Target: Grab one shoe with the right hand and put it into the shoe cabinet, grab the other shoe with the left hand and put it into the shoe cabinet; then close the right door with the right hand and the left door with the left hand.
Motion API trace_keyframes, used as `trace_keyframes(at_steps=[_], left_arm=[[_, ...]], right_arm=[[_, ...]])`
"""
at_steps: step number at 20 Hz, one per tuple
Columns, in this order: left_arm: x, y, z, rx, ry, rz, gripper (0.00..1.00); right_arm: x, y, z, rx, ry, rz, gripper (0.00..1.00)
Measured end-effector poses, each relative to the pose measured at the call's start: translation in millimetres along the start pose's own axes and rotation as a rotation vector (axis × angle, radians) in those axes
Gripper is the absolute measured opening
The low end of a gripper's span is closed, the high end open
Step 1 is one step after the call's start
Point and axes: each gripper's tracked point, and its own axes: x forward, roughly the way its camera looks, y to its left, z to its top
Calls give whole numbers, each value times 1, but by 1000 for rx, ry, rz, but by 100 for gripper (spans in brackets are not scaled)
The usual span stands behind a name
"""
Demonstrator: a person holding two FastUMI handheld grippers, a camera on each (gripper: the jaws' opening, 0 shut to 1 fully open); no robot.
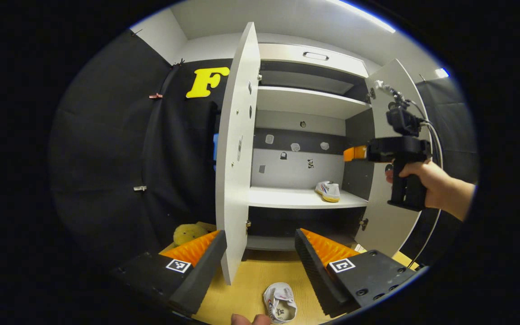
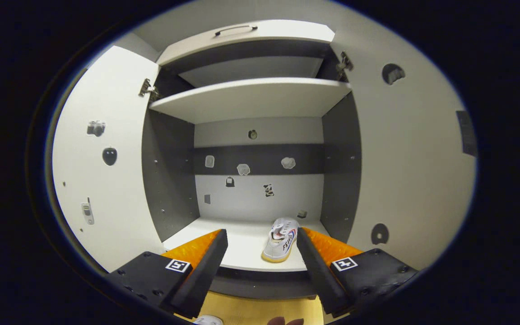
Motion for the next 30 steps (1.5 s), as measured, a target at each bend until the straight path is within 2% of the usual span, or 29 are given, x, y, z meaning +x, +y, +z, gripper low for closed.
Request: trace_keyframes(at_steps=[4,7,12,18,24,26,28,30], left_arm=[[-1,-8,-69,44,117,-23,95],[-7,-14,-129,80,229,-41,96],[-12,-28,-224,107,378,-118,94],[17,-26,-312,126,515,-123,86],[70,-19,-336,146,497,-89,65],[85,-27,-342,135,503,-124,60],[94,-22,-346,145,505,-101,51],[99,-15,-345,135,508,-55,32]], right_arm=[[-65,-4,21,-31,-68,22,98],[-97,0,29,-22,-73,49,98],[-131,-6,43,-4,-116,54,98],[-155,-22,51,-45,-129,48,98],[-169,-39,48,-24,-88,30,98],[-169,-47,46,-43,-87,16,97],[-167,-54,43,-72,-81,3,98],[-167,-57,42,-73,-76,-5,98]])
